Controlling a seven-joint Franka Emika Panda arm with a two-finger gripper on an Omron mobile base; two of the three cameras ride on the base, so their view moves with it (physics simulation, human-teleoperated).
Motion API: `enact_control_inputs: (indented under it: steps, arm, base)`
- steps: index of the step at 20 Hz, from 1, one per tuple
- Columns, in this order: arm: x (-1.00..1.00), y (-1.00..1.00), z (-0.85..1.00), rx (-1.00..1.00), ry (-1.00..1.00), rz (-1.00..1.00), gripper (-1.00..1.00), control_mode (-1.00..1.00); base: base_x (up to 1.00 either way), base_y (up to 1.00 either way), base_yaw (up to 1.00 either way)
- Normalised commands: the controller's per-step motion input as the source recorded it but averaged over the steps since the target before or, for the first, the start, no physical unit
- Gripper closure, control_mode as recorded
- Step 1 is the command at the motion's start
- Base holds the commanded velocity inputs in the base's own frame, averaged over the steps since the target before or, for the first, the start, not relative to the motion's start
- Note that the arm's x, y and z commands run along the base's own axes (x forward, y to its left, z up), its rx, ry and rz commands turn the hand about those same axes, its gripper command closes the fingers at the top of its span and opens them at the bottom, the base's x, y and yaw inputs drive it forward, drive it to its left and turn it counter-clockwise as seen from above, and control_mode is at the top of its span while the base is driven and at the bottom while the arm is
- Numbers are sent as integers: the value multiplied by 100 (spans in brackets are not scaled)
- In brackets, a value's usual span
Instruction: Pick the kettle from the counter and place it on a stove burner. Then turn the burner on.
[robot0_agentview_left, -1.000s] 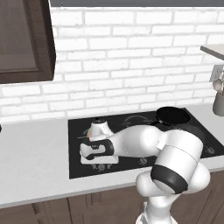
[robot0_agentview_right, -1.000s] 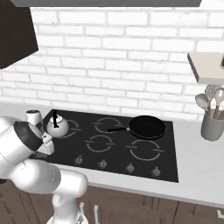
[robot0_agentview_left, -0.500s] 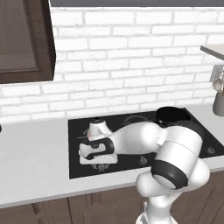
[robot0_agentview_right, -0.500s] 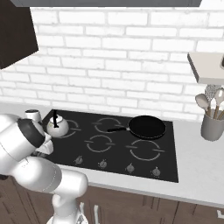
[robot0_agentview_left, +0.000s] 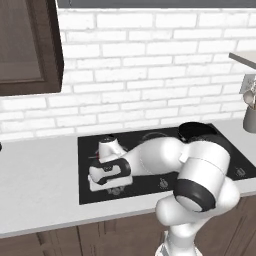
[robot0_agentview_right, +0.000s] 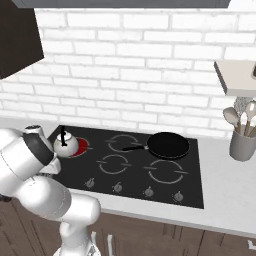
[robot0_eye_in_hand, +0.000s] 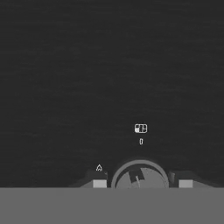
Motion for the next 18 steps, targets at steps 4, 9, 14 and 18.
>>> enact_control_inputs:
  steps: [4, 9, 14, 18]
  arm:
    - [-3, -10, -31, 0, -1, 40, 100, -100]
    - [-7, -9, -38, 0, -3, 39, 100, -100]
    - [-1, -6, -23, 0, -4, 32, 100, -100]
    - [0, 0, 0, 0, 0, 3, 100, -100]
  base:
    - [0, 0, 0]
    - [0, 0, 0]
    - [0, 0, 0]
    - [0, 0, 0]
